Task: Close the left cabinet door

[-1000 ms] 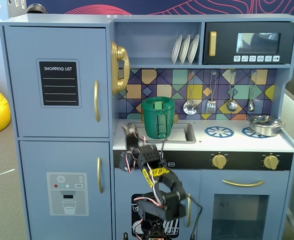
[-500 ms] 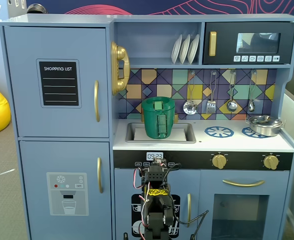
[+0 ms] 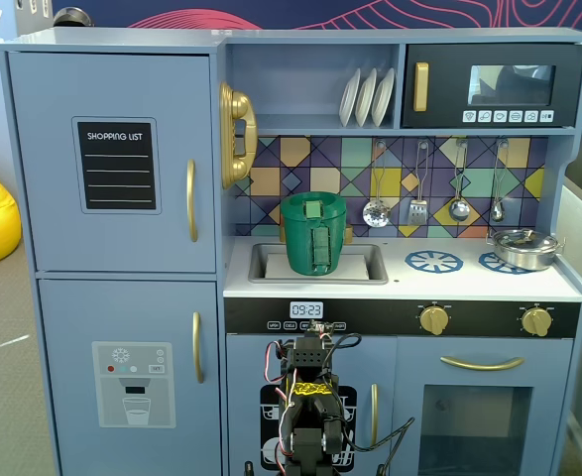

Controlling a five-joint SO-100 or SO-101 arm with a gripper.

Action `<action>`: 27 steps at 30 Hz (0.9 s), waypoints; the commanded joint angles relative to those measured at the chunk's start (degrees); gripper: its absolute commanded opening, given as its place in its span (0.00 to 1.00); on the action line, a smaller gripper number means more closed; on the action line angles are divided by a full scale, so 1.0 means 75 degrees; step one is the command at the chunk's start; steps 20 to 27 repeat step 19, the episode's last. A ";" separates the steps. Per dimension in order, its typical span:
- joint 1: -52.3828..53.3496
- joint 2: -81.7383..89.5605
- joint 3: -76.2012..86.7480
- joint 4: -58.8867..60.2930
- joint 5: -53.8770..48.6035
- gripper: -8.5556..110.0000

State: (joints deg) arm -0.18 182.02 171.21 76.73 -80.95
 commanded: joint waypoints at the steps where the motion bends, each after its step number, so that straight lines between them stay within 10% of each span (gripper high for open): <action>1: 0.0094 0.0012 0.0070 0.1289 0.0598 0.07; 27: 0.0012 0.0012 0.0070 0.1336 0.0152 0.10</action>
